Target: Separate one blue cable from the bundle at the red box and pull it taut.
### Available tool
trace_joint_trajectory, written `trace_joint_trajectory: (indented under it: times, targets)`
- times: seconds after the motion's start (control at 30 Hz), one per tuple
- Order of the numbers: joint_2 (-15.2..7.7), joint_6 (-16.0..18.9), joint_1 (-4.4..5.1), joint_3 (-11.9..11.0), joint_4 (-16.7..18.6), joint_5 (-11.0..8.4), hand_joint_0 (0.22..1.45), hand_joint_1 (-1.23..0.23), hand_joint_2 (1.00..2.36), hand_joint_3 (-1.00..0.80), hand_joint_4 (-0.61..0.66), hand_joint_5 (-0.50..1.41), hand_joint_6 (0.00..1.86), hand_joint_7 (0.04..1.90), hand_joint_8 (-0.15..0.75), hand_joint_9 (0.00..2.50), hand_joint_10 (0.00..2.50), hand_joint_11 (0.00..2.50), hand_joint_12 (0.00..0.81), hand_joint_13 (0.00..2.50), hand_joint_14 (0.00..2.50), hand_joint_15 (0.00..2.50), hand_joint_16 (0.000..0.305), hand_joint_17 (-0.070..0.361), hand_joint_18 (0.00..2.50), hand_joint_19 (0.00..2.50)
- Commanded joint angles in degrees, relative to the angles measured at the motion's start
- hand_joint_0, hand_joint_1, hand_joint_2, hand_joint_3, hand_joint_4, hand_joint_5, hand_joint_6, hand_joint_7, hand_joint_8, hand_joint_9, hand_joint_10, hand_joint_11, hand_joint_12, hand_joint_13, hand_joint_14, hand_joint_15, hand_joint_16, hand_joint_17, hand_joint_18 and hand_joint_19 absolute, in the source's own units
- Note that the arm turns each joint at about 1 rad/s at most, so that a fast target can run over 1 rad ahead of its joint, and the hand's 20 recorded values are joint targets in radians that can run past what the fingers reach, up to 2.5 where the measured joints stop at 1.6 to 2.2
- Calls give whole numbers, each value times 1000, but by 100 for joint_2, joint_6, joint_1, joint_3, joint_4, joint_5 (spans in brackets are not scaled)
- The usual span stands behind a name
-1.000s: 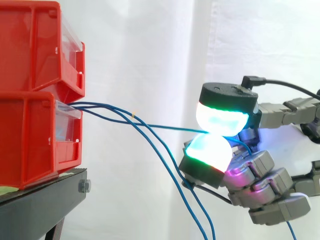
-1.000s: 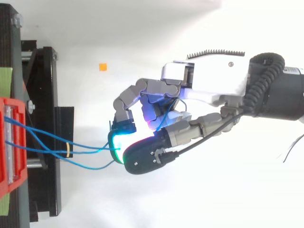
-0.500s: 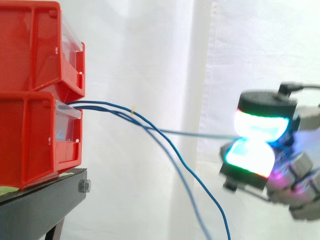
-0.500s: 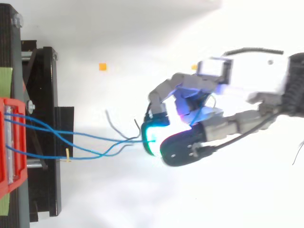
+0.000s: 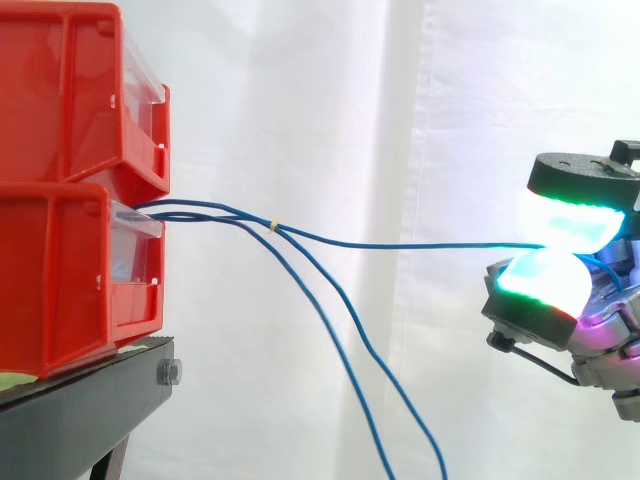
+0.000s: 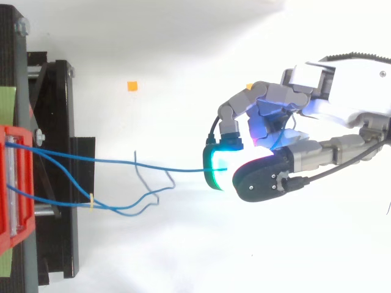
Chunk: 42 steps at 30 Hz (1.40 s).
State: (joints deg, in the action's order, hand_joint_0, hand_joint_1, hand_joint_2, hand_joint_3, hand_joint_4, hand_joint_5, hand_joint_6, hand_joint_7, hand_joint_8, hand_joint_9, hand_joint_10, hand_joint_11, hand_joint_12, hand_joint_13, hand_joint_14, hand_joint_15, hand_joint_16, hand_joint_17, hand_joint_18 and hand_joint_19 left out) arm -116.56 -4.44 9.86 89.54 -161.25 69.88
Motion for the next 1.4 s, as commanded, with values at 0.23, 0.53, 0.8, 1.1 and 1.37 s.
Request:
trace_joint_trajectory:
  times: [0.23, 0.53, 0.8, 1.1, 1.37]
  targets:
    - [2, -4, -2, 2, 6, -9, 662, -741, 1023, -20, -155, -169, 915, 1182, 333, 458, 2500, 1750, 423, 599, 2500, 1521, 40, 90, 1147, 1630]
    - [2, -13, -2, 2, 6, -9, 661, -745, 1023, -11, -179, -165, 917, 1158, 322, 477, 2500, 1730, 398, 599, 2500, 1508, 37, 84, 1168, 1692]
    - [2, -13, -2, 2, 6, -18, 664, -756, 1021, -8, -187, -161, 916, 1161, 320, 498, 2500, 1740, 406, 624, 2500, 1520, 39, 88, 1200, 1696]
    - [2, -4, -2, 2, 6, -18, 663, -756, 1021, -8, -182, -161, 916, 1157, 319, 501, 2500, 1754, 403, 633, 2500, 1510, 39, 88, 1212, 1735]
    - [2, -13, -2, 2, 6, -18, 662, -756, 1021, -9, -182, -161, 917, 1148, 319, 504, 2500, 1776, 400, 636, 2500, 1524, 39, 88, 1221, 1757]
